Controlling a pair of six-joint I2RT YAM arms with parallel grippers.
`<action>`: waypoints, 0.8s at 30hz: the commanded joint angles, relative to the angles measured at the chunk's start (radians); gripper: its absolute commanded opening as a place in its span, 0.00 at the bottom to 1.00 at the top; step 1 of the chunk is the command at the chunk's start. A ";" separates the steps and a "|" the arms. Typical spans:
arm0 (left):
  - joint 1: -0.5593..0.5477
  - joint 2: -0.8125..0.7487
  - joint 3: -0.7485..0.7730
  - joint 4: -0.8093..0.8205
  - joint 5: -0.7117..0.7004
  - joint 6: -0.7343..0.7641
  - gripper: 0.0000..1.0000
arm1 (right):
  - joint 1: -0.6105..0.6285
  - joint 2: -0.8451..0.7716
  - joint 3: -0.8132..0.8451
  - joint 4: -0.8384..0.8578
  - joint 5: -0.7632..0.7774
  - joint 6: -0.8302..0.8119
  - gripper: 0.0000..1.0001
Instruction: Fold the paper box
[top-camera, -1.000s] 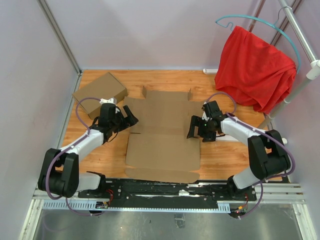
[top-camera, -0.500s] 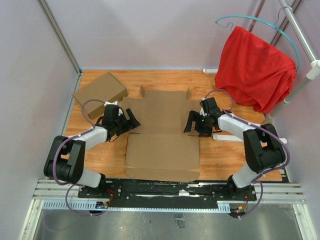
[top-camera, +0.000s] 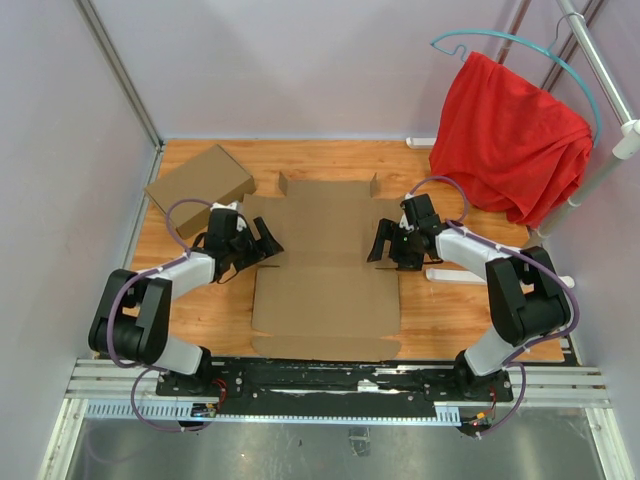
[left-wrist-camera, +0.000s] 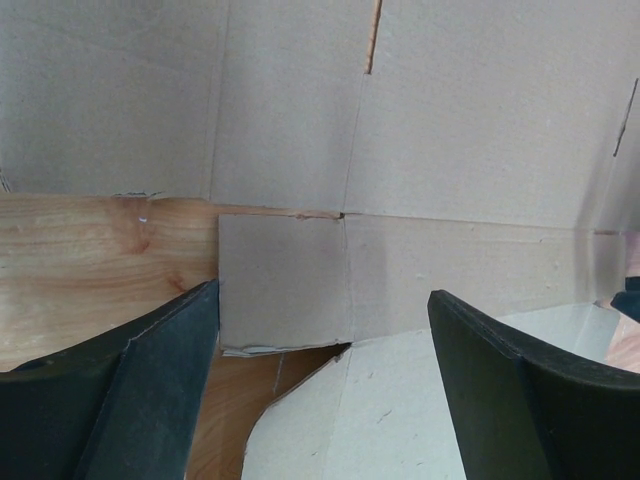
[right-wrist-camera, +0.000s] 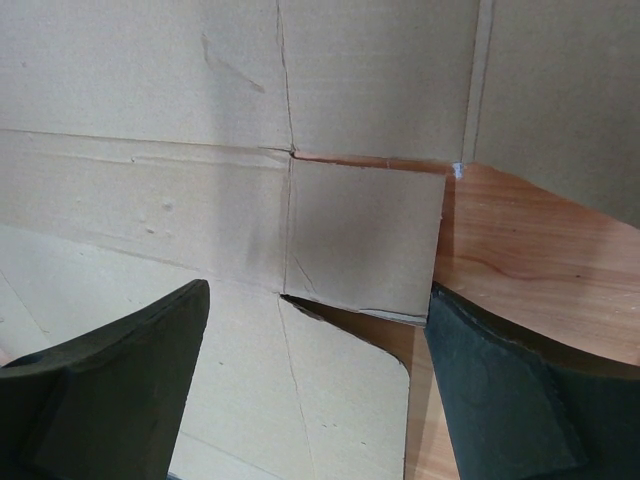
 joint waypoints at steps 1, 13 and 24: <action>0.003 -0.050 0.031 0.010 0.042 -0.017 0.89 | -0.010 -0.006 -0.027 0.014 0.014 0.002 0.87; 0.000 -0.059 0.050 0.067 0.107 -0.064 0.87 | -0.011 0.017 -0.044 0.046 -0.018 0.005 0.85; -0.028 -0.014 0.080 0.079 0.114 -0.060 0.85 | -0.009 -0.017 -0.032 0.007 0.047 0.001 0.85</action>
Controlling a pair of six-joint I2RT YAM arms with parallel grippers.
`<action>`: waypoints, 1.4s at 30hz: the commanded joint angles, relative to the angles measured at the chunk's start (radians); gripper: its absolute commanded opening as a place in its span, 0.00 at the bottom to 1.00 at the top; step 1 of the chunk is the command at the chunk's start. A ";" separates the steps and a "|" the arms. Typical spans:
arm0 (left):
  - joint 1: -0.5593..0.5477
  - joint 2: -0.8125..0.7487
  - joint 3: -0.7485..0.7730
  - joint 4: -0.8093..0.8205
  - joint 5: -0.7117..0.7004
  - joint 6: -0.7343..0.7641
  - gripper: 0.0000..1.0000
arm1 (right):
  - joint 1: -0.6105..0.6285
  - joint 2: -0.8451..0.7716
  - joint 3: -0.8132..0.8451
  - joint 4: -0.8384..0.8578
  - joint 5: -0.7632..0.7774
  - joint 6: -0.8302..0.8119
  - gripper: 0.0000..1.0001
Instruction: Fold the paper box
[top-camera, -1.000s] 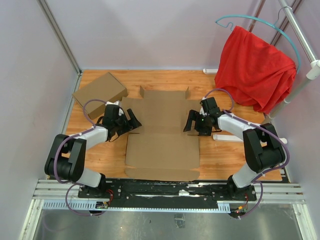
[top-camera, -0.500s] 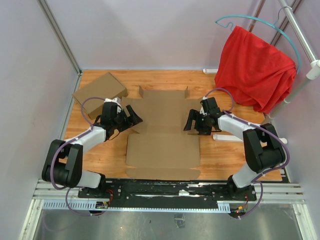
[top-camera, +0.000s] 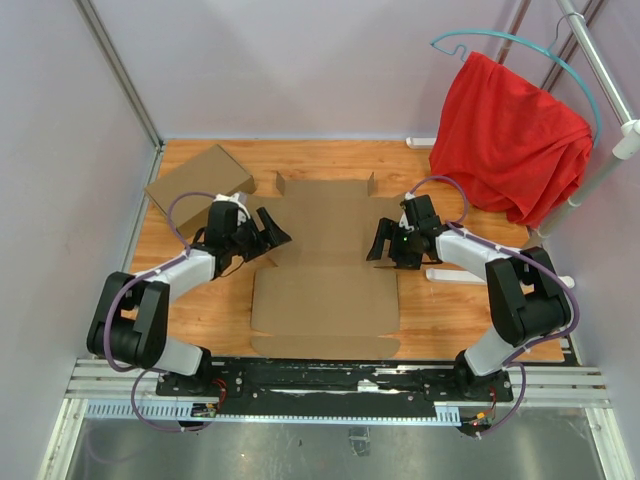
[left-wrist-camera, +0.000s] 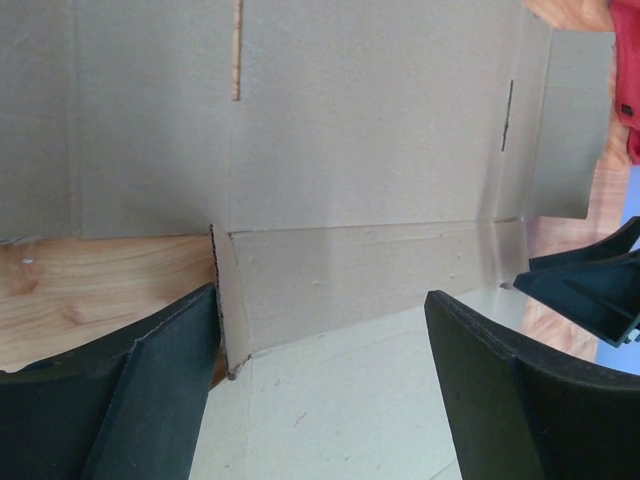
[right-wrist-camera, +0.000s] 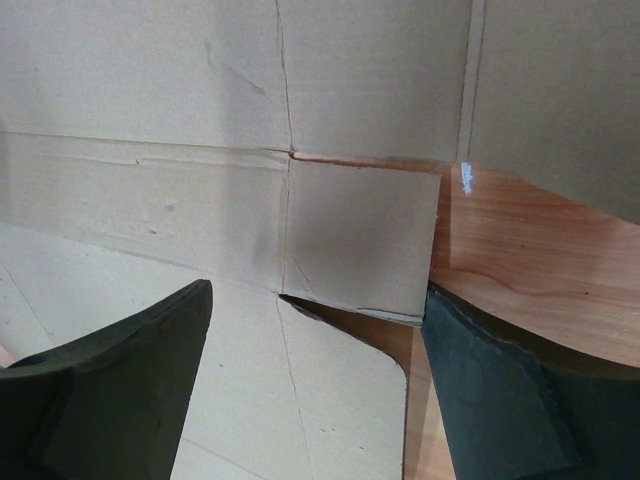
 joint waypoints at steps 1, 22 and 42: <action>-0.020 0.016 0.054 0.025 0.025 0.005 0.85 | -0.007 -0.017 -0.009 -0.053 0.065 -0.002 0.85; -0.071 0.126 0.085 0.031 0.007 0.038 0.84 | 0.032 0.011 0.072 -0.067 0.060 -0.031 0.84; -0.080 0.165 0.083 0.039 0.001 0.045 0.84 | 0.054 0.051 0.066 -0.112 0.120 -0.022 0.84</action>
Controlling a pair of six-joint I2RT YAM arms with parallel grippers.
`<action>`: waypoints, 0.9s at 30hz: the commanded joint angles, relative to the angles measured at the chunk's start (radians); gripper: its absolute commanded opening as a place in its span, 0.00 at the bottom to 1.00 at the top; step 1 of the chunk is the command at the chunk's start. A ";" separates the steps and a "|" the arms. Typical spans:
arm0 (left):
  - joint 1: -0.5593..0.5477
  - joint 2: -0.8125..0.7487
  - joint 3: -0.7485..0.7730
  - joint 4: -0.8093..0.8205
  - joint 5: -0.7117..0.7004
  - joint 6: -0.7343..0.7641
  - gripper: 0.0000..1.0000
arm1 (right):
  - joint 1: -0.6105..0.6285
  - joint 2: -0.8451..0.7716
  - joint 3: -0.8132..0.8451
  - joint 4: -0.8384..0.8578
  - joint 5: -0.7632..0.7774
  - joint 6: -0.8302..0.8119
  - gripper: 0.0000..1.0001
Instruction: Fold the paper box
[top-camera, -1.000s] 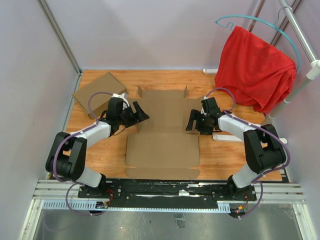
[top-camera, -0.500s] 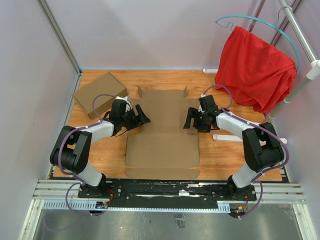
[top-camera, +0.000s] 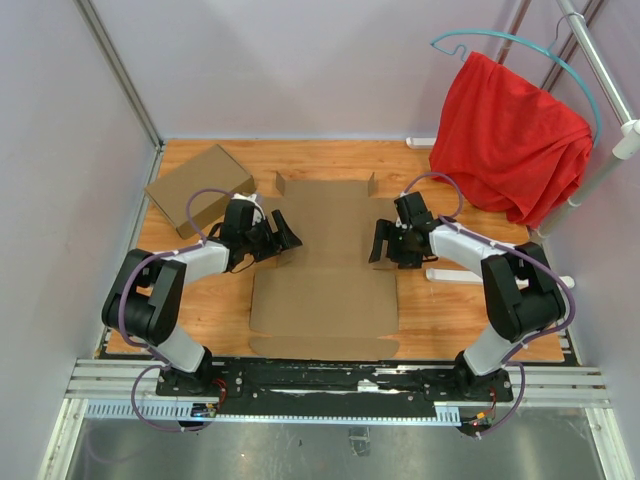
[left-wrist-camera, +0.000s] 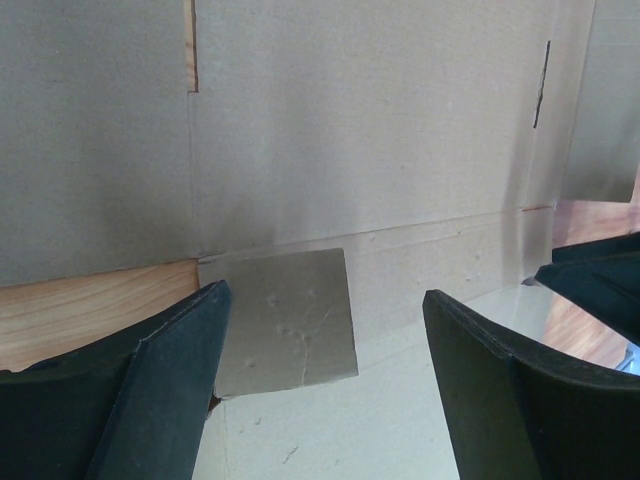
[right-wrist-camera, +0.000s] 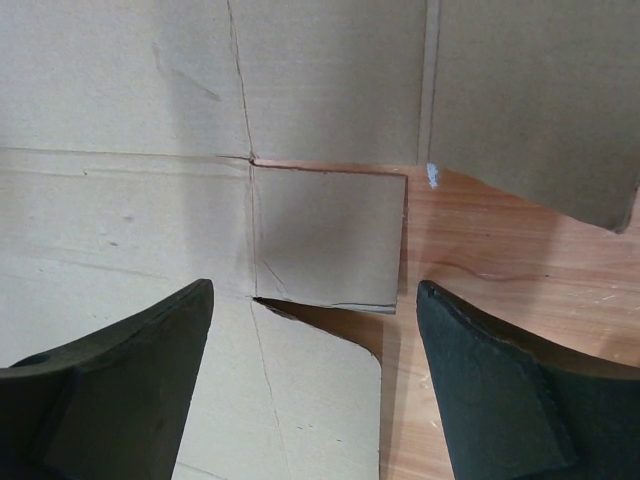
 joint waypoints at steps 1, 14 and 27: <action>-0.007 0.010 0.008 0.018 0.004 0.018 0.84 | 0.011 0.014 -0.012 0.035 -0.029 0.003 0.84; -0.006 0.022 -0.009 0.019 -0.005 0.024 0.84 | 0.021 -0.045 -0.032 0.145 -0.164 0.015 0.83; -0.008 0.140 -0.063 0.127 0.042 -0.012 0.83 | 0.064 -0.022 0.033 0.149 -0.182 0.004 0.83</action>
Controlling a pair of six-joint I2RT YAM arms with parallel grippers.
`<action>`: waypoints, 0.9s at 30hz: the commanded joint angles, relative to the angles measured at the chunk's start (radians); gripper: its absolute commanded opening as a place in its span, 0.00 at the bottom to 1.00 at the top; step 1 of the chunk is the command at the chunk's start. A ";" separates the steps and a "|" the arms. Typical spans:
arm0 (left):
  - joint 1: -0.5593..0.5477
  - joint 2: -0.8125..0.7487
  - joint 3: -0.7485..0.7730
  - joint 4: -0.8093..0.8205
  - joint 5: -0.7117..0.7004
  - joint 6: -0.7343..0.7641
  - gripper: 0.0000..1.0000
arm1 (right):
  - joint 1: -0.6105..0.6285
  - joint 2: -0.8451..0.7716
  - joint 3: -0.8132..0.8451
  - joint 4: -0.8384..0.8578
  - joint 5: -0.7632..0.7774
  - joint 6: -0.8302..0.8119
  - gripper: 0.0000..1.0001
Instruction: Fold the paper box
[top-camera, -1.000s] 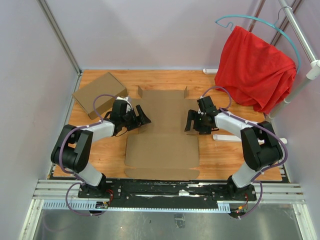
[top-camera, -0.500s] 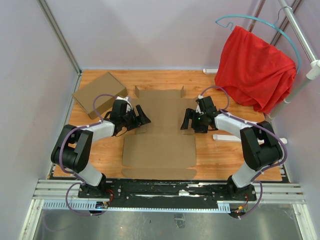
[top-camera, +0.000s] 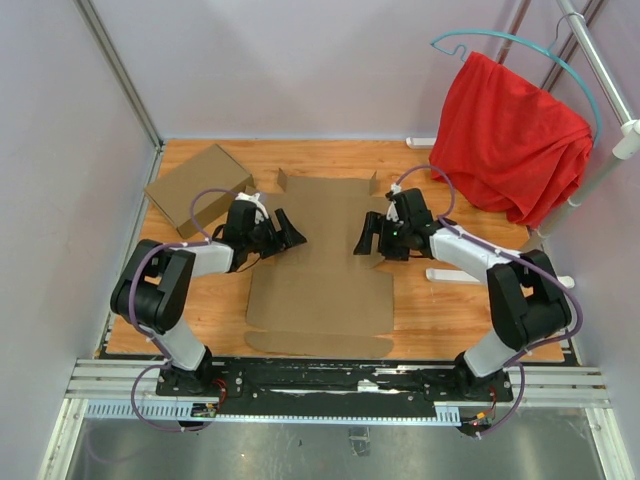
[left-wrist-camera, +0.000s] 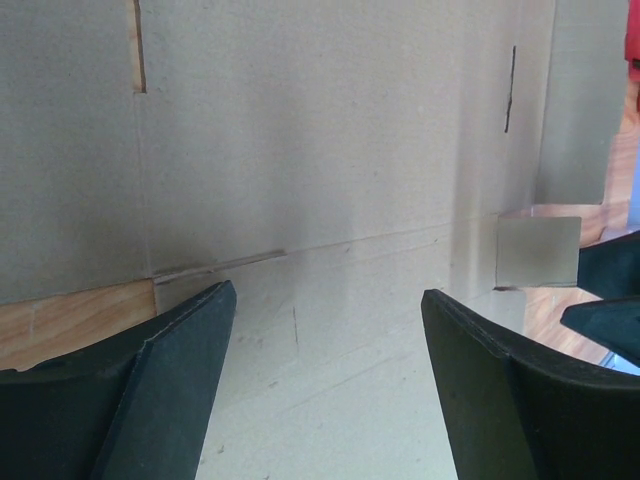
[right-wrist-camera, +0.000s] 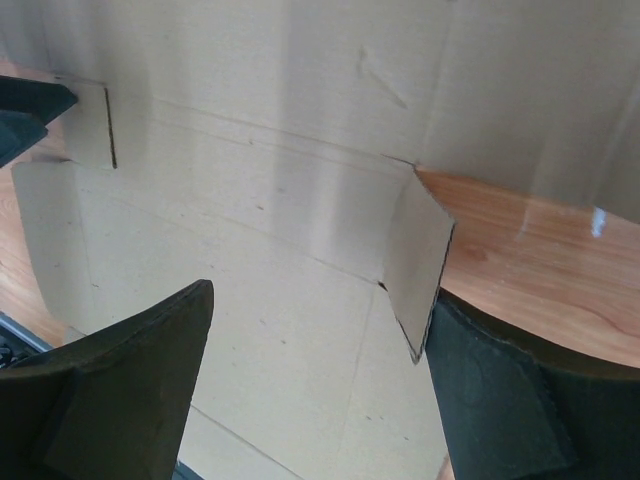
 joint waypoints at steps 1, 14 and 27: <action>-0.008 0.061 -0.054 -0.025 0.004 -0.004 0.83 | 0.043 0.057 0.058 0.023 -0.023 0.003 0.83; -0.018 0.046 -0.108 -0.005 0.009 -0.027 0.82 | 0.124 0.324 0.172 0.038 -0.039 0.022 0.82; -0.036 -0.026 -0.130 -0.026 0.004 -0.059 0.82 | 0.125 0.243 0.226 -0.096 0.054 -0.053 0.81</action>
